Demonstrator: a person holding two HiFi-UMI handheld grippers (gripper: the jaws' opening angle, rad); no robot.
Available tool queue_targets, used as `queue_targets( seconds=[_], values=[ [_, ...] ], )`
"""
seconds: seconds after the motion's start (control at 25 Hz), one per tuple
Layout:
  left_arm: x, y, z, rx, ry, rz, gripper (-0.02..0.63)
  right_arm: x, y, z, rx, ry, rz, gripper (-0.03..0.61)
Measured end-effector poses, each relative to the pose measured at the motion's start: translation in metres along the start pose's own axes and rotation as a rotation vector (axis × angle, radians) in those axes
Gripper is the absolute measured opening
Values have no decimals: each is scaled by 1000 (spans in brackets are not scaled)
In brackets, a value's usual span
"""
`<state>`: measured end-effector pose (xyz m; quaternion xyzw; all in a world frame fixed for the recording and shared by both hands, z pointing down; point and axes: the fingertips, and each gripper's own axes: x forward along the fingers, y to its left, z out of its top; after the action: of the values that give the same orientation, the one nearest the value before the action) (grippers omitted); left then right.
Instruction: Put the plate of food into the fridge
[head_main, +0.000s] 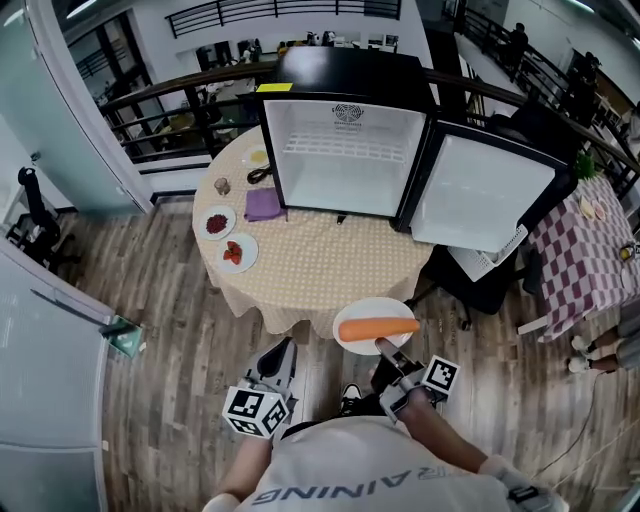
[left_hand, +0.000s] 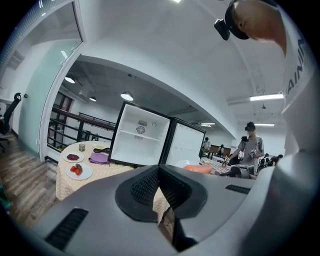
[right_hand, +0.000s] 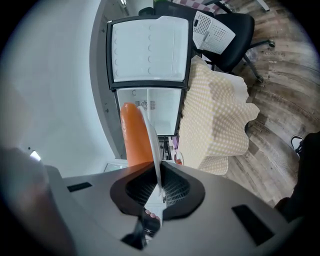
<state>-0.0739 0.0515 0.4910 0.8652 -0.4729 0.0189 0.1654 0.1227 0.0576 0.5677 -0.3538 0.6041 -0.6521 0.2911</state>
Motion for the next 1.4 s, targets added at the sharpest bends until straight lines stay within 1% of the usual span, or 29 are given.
queue_targets(
  seconds=[0.12,0.28,0.44,0.6,0.76,0.96,1.2,1.4],
  values=[
    [22,-6,7,7,2,17,9,7,1,27,12,11,2,35],
    [42,-11,11,19,11,41,9,16,-4,57,3,28,-7,35],
    [57,-7,12,26,30,64,9,26,-6,72,27,33,4,35],
    [74,1,20,31,26,71,8,35,-9,83,39,30,2,35],
    [92,8,24,38,33,50,9,45,-13,91,45,19,-8,35],
    [126,24,32,35,29,-1,9,67,-10,105,41,-10,-14,35],
    [166,58,52,37,30,-61,9,110,-2,118,32,-46,-23,35],
    [190,95,69,38,40,-100,9,154,10,122,39,-82,-21,35]
  ],
)
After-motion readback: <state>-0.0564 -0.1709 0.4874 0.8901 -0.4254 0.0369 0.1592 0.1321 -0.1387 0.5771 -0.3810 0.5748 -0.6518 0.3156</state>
